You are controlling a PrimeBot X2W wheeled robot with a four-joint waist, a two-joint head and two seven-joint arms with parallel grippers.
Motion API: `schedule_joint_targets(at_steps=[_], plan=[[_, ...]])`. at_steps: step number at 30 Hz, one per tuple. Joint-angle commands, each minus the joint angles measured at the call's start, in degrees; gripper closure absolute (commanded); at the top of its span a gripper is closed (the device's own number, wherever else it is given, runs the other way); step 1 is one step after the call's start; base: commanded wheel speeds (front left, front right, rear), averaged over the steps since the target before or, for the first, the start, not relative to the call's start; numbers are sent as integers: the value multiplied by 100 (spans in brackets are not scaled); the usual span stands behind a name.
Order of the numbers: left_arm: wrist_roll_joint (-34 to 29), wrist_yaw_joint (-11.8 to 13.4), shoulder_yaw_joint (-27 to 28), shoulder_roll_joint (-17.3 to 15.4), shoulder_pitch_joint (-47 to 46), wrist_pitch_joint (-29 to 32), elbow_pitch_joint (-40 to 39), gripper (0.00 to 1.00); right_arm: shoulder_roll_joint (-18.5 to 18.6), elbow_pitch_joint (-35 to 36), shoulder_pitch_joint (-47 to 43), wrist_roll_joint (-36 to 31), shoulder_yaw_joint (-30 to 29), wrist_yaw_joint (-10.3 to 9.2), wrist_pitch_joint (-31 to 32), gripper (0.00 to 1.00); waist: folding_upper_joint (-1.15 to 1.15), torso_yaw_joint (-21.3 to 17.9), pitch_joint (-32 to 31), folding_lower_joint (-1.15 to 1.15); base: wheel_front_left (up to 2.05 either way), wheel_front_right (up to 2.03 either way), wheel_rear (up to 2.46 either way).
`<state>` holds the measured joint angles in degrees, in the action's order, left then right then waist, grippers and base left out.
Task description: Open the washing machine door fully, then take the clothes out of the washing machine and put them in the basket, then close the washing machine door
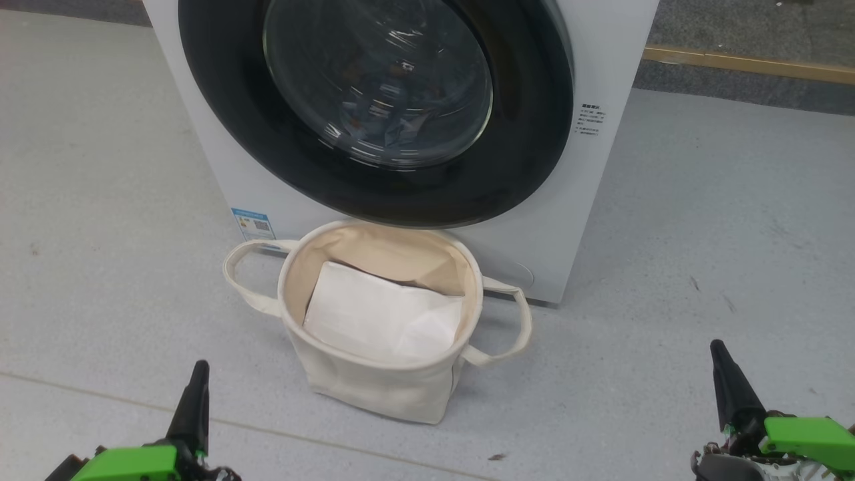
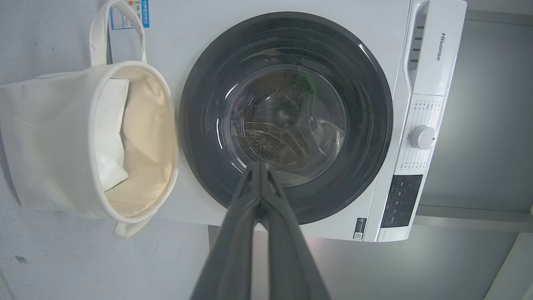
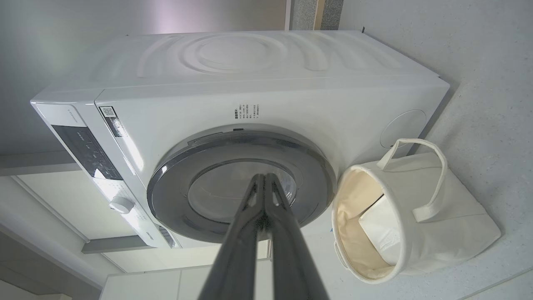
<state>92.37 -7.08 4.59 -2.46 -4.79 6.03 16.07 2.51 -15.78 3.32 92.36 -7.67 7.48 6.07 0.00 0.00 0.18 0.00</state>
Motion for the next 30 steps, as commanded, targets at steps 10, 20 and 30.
schedule_joint_targets(at_steps=[10,20,30], plan=[[-18,-41,191,-42,-140,45,-204,100,37,176,286,-17,117,1,40,100,0,0,0,0,0,0,0],[-18,-41,191,-42,-140,45,-204,100,37,176,286,-17,117,1,40,100,0,0,0,0,0,0,0],[-18,-41,191,-42,-140,45,-204,100,37,176,286,-17,117,1,40,100,0,0,0,0,0,0,0]])
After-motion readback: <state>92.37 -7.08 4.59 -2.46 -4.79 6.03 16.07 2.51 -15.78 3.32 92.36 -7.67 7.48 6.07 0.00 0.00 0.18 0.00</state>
